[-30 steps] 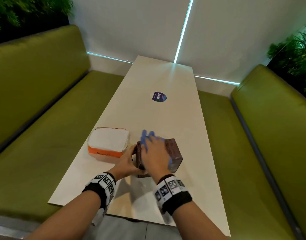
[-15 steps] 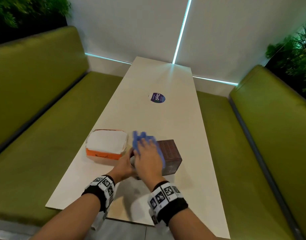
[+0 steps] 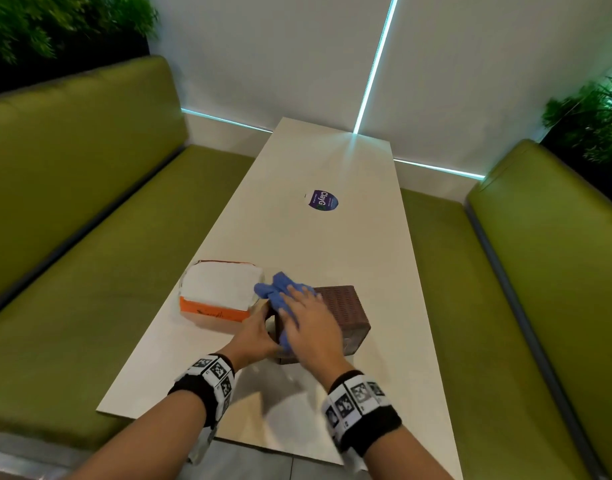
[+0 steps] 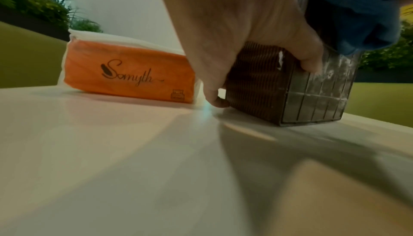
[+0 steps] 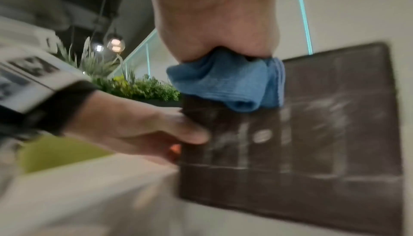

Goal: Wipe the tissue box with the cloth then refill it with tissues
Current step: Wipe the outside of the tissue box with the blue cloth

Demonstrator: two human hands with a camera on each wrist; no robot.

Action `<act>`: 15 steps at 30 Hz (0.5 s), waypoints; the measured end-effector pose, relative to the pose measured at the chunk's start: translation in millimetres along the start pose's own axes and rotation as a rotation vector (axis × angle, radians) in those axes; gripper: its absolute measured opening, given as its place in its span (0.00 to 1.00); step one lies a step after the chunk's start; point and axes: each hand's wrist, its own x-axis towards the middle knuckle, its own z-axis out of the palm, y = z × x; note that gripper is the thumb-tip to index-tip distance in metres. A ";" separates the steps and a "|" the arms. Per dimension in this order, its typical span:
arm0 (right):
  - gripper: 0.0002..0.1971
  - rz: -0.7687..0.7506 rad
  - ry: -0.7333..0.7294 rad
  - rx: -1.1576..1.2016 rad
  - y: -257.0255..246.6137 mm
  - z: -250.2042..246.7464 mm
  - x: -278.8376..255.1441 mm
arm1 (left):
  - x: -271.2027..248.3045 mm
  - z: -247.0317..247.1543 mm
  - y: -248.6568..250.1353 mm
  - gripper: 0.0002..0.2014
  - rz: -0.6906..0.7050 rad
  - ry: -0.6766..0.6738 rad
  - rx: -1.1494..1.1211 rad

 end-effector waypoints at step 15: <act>0.21 0.382 0.189 0.097 47.7 -23.8 -14.6 | -1.9 2.8 0.5 0.54 -0.013 -0.032 -0.028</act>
